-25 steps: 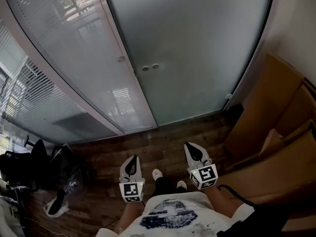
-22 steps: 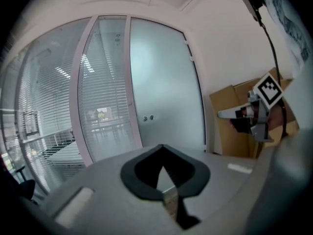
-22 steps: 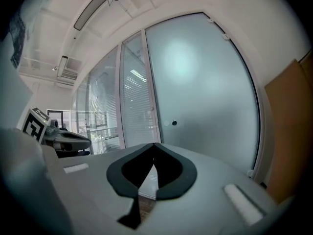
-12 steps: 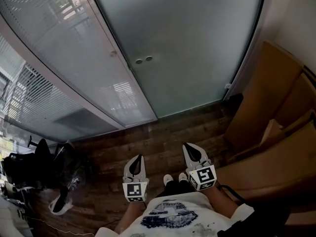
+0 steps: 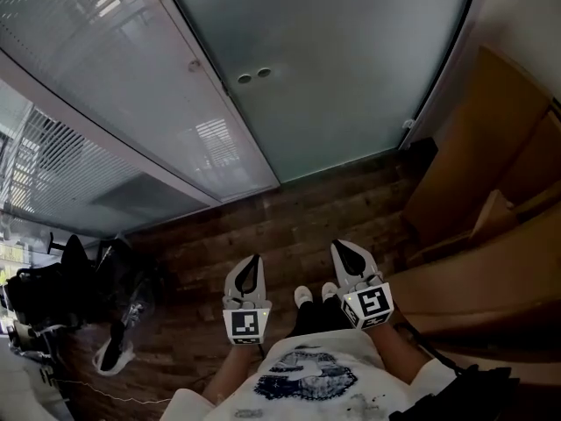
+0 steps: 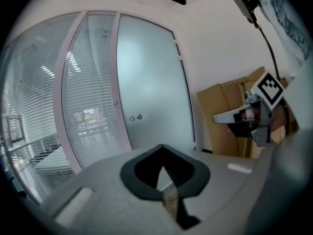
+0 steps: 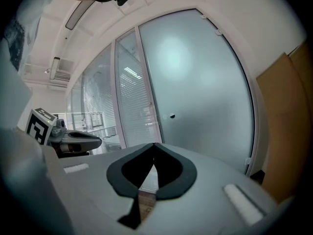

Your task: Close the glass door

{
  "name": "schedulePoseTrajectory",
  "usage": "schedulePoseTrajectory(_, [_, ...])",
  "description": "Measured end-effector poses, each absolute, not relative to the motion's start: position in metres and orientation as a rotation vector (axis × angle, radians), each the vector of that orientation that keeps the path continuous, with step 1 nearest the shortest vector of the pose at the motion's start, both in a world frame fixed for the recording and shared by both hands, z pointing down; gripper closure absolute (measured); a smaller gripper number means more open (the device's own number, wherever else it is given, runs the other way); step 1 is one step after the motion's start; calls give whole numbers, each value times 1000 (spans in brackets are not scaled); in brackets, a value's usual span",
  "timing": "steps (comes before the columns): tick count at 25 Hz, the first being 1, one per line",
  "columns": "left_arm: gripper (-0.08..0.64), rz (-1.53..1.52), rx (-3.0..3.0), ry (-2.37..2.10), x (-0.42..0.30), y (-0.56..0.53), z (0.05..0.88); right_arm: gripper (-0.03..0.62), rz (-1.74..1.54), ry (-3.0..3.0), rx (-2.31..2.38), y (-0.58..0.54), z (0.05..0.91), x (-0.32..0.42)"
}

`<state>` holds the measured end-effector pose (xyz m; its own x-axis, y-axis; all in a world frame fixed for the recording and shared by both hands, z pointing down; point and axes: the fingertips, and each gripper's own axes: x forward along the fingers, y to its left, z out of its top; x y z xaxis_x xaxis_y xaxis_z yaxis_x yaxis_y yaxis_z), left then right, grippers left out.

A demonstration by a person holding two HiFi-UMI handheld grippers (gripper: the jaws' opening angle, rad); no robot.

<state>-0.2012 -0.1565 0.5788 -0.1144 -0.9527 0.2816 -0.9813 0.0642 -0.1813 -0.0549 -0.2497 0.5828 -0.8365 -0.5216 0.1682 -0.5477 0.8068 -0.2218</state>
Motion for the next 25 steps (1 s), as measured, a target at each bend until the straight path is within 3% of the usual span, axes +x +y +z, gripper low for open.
schedulePoseTrajectory(25, [561, 375, 2102, -2240, -240, -129, 574, 584, 244, -2860, 886, -216, 567, -91])
